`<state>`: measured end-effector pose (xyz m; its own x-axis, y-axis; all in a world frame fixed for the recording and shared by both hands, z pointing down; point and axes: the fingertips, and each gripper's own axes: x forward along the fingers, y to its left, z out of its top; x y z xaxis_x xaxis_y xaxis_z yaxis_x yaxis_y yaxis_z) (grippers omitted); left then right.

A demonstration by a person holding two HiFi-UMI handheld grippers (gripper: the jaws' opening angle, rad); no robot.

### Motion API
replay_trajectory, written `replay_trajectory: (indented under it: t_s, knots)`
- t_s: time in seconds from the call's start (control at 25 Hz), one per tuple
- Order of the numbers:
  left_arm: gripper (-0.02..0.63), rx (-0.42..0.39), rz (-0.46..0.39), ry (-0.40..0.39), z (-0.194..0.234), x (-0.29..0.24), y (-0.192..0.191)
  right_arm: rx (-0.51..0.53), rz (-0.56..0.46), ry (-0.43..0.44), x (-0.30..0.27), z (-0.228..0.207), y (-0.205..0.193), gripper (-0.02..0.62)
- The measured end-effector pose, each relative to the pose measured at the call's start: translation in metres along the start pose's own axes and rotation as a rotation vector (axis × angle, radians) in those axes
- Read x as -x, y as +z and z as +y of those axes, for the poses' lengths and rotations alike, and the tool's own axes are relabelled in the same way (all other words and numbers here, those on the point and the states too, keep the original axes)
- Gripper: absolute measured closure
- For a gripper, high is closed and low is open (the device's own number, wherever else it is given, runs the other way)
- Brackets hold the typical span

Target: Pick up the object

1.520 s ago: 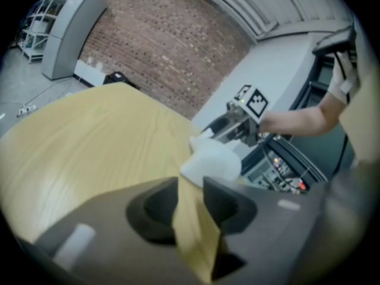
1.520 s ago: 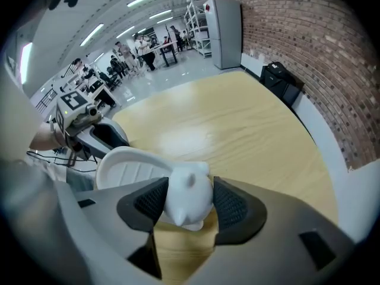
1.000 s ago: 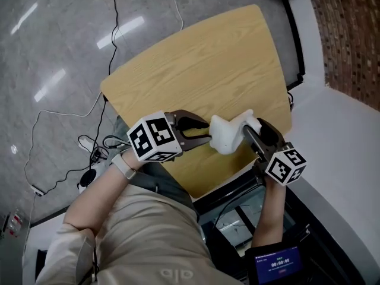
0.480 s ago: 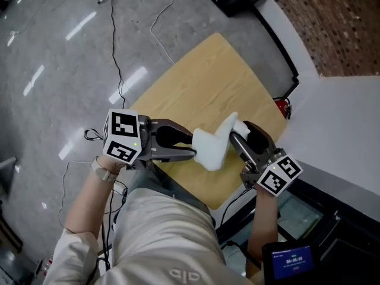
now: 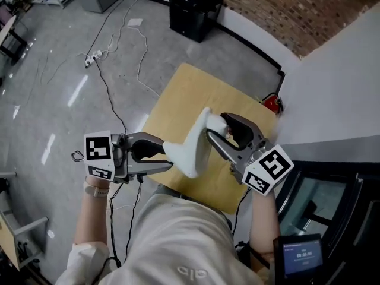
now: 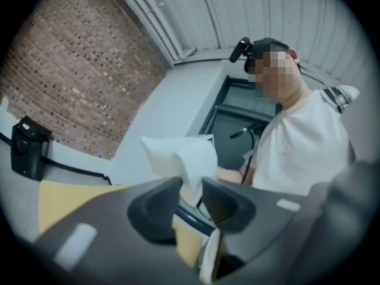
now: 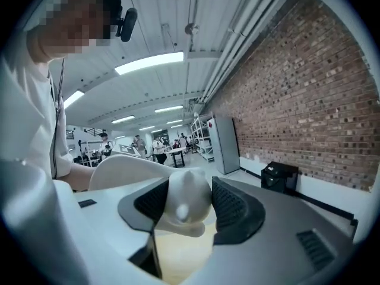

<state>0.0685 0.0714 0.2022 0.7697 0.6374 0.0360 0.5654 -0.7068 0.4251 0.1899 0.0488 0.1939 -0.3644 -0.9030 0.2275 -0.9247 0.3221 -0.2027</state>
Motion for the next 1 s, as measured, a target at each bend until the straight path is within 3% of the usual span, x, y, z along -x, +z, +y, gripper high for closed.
replay_trajectory:
  t_s: [0.48,1.0]
  knots:
    - [0.497,-0.115,-0.018,-0.07,-0.029,-0.024,0.058,-0.01,-0.228,-0.104,0.057,0.003,0.042,0.367]
    - [0.497,-0.095,-0.019,-0.116,-0.038,-0.027,0.063,-0.02,-0.252,-0.174,0.073,0.01,0.043,0.367]
